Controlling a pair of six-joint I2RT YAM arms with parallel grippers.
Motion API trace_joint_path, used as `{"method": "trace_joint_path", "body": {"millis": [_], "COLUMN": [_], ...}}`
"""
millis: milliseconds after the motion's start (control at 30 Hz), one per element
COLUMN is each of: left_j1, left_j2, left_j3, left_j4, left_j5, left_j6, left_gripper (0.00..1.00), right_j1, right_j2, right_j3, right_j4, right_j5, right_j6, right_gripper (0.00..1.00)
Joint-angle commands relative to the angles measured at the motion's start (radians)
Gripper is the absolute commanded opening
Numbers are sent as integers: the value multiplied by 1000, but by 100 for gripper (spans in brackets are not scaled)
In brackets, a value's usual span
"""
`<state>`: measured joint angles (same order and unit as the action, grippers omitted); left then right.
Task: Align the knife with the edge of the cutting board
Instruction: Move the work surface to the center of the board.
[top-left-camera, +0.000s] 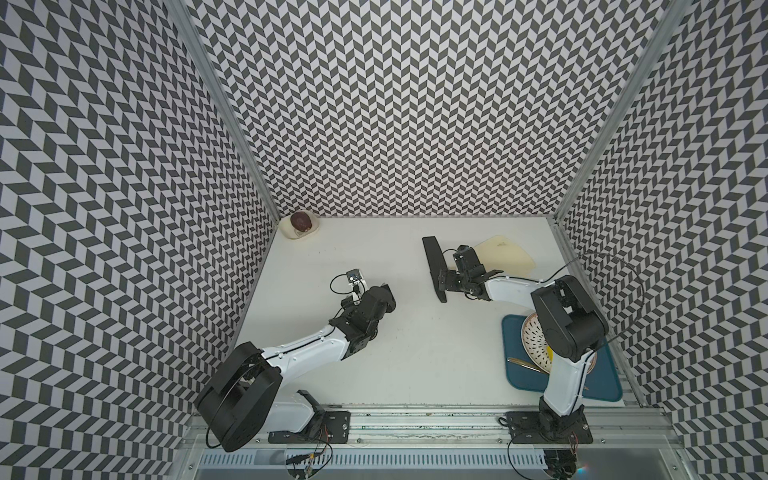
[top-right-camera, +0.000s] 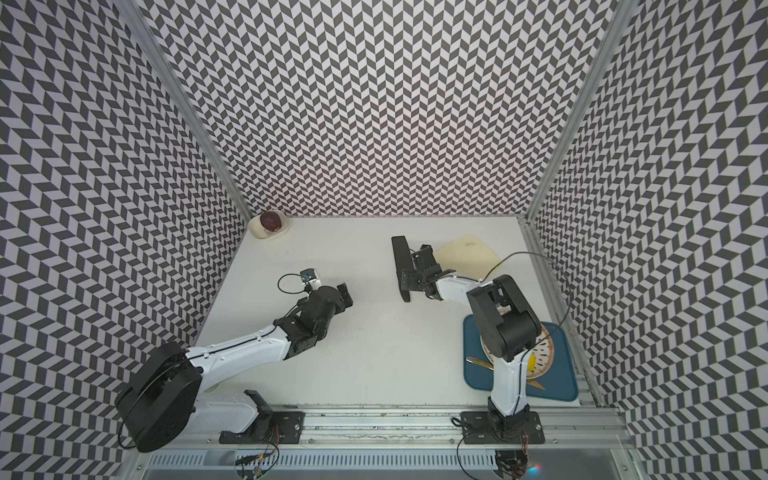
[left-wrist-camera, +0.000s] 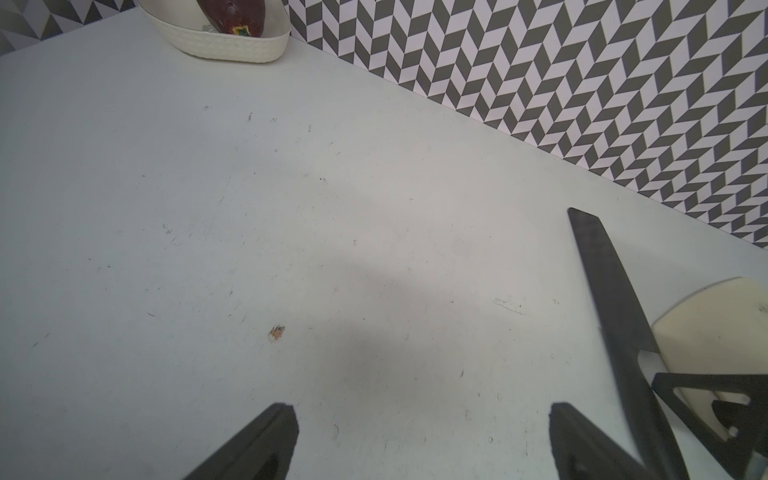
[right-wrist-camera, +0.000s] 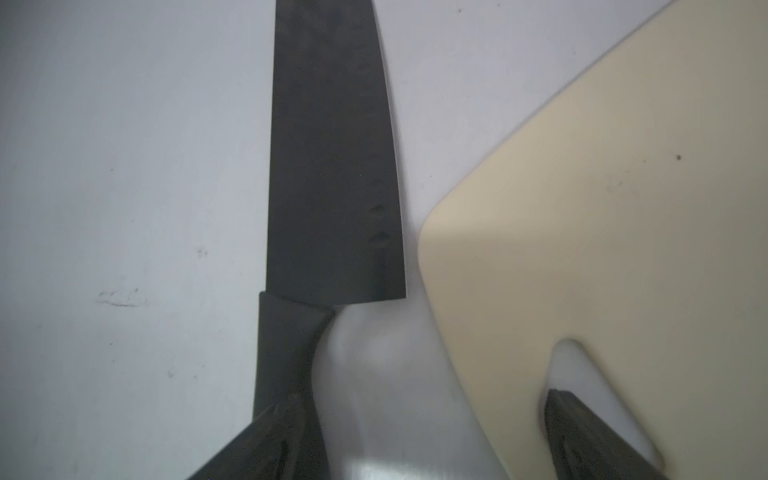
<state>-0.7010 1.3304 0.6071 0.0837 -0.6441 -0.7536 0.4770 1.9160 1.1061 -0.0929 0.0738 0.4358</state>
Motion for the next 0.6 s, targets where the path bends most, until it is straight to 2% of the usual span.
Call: {"method": "trace_joint_path", "body": {"millis": [0, 200, 567], "left_j1": [-9, -10, -11], "left_j2": [-24, -29, -40], "left_j3": [26, 28, 25], "left_j4": [-21, -30, -40], "left_j5": [-26, -37, -60], "left_j6": [0, -4, -9], "left_gripper": [100, 100, 100], "right_j1": [50, 138, 246], "right_j2": [0, 21, 153], "right_j3": [-32, 2, 201], "right_j4": [-44, -33, -89], "right_j5": [-64, -78, -83], "right_j6": [49, 97, 149], "right_gripper": [94, 94, 94]}}
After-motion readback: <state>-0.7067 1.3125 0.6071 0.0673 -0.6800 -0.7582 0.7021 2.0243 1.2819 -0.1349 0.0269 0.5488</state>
